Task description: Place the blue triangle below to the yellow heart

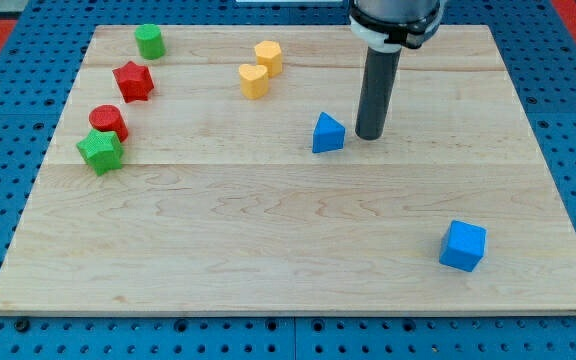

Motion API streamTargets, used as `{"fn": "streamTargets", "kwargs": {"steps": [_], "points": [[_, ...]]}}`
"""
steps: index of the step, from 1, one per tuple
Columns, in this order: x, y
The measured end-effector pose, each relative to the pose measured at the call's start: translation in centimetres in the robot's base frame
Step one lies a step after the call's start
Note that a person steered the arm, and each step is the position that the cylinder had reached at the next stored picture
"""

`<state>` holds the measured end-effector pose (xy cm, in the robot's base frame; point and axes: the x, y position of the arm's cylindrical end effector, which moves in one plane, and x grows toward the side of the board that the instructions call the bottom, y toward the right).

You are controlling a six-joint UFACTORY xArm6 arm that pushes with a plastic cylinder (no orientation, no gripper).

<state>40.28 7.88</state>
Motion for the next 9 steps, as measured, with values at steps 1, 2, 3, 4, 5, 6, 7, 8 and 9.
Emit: {"fn": "streamTargets", "kwargs": {"steps": [1,2,3,4,5,6,7,8,9], "points": [[0.4,-6.5],[0.4,-11.9],[3.1,-10.4],[4.2,-14.6],[2.9,-16.2],[-0.5,-17.6],[-3.4,-15.9],[-5.6,-15.7],[-4.3,-15.7]]}}
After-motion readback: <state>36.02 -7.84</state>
